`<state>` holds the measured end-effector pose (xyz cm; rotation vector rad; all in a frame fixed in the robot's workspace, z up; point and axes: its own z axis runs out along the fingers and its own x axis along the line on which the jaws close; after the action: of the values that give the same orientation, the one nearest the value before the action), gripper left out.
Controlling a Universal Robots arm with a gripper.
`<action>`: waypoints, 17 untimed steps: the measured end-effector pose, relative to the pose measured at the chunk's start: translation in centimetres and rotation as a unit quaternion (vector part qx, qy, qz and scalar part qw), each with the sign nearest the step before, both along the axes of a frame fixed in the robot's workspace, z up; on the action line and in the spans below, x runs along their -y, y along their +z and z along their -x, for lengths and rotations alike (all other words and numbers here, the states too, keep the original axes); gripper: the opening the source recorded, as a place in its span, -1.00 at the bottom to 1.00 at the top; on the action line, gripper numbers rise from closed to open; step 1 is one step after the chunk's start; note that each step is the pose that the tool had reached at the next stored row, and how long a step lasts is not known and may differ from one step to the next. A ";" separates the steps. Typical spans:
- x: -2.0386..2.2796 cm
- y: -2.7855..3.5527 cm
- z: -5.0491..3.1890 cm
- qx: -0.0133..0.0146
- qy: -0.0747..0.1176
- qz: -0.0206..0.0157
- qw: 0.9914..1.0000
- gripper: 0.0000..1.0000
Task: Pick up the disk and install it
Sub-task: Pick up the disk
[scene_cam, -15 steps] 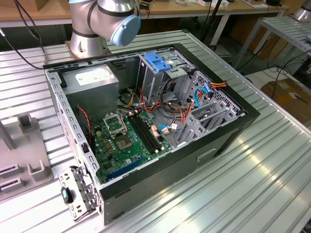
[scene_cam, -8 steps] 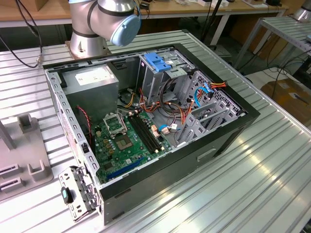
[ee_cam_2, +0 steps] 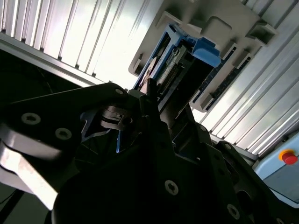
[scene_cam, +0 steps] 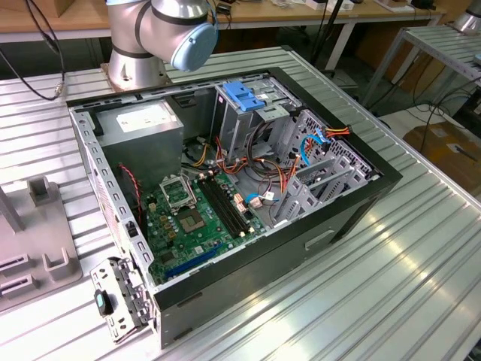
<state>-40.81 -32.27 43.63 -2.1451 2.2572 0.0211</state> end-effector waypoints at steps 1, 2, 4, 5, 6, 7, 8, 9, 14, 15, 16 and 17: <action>0.00 0.62 0.00 0.000 0.000 0.000 1.000 -0.30; 0.00 0.94 0.00 0.000 0.000 0.000 1.000 -0.30; 0.00 1.76 0.00 0.000 0.000 0.000 1.000 -0.30; 0.00 2.12 0.00 0.000 0.000 0.000 1.000 -0.30; 0.00 2.50 0.00 0.000 0.000 0.000 1.000 -0.30; 0.00 2.80 0.00 0.000 0.000 0.000 1.000 -0.30; 0.00 3.37 0.00 0.000 0.000 0.000 1.000 -0.30; 0.00 3.84 0.00 0.000 0.000 0.000 1.000 -0.30; 0.00 4.96 0.00 0.000 0.000 0.000 1.000 -0.30; 0.00 4.97 0.00 0.000 0.000 0.000 1.000 -0.30; 0.00 4.98 0.00 0.000 0.000 0.000 1.000 -0.30; 0.00 5.00 0.00 0.000 0.000 0.000 1.000 -0.30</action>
<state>-40.80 -32.27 48.62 -2.1451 2.2570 0.0211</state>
